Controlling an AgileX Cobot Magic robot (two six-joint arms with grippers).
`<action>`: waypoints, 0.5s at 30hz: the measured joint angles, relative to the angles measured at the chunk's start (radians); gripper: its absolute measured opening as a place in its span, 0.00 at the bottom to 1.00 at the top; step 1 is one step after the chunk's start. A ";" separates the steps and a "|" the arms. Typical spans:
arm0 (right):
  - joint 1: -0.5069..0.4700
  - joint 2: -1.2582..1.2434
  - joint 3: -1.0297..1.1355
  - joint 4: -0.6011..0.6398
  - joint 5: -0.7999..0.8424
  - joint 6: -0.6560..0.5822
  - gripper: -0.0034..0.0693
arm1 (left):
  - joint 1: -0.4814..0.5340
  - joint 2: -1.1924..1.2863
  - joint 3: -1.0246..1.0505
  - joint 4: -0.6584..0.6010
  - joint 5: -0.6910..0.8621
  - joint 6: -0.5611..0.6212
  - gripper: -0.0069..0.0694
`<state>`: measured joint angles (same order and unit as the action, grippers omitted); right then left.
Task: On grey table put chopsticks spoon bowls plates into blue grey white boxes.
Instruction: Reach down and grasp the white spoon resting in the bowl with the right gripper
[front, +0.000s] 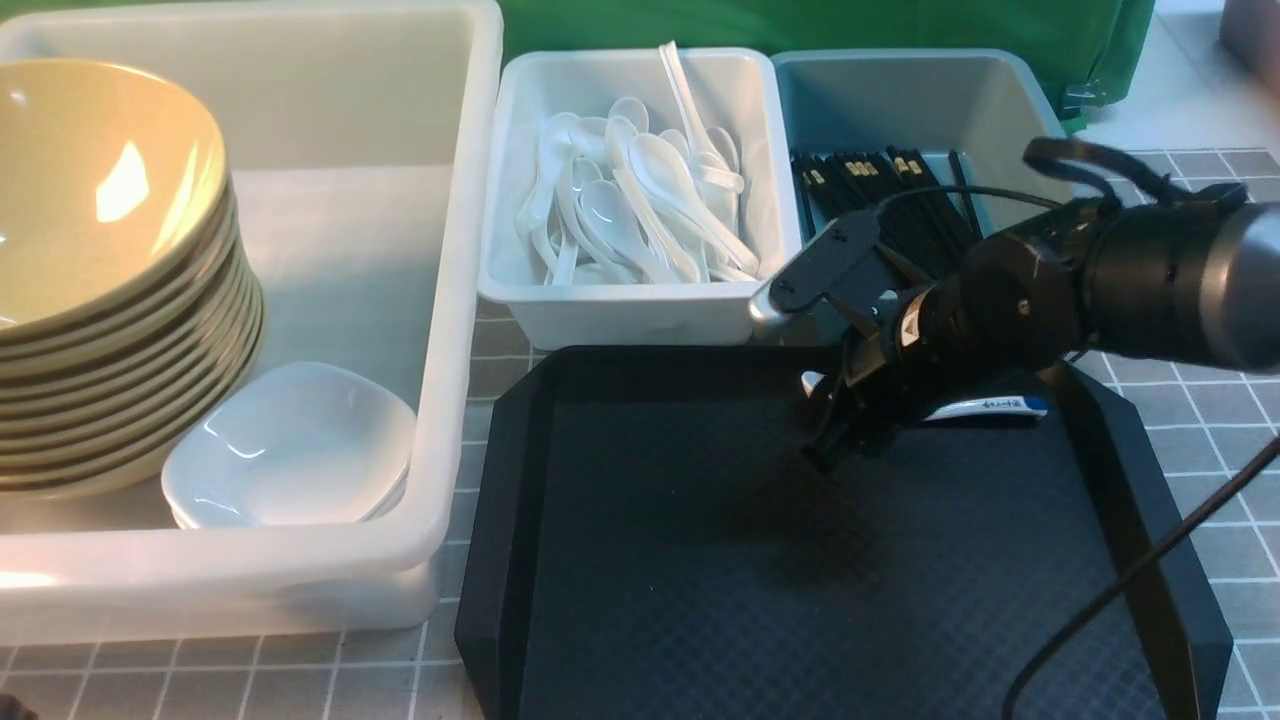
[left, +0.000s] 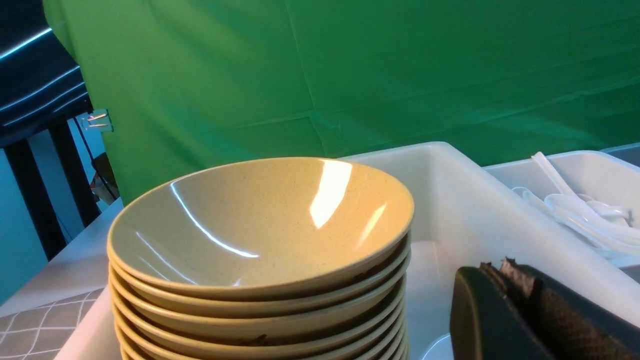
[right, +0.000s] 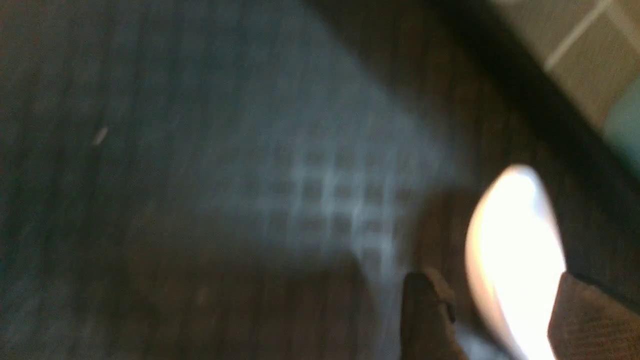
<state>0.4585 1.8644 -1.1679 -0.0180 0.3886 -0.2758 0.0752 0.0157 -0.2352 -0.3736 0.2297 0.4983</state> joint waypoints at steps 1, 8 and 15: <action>0.000 0.011 0.000 0.000 -0.017 -0.003 0.54 | 0.000 0.000 0.000 0.000 -0.001 0.000 0.08; 0.010 0.057 -0.008 -0.004 -0.056 0.027 0.20 | 0.000 0.000 0.000 0.000 -0.002 0.000 0.08; 0.145 -0.110 -0.106 0.001 -0.060 -0.010 0.16 | 0.000 0.000 0.000 0.000 -0.002 0.000 0.08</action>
<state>0.6033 1.7545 -1.2742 -0.0174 0.3289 -0.2862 0.0752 0.0157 -0.2352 -0.3736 0.2278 0.4983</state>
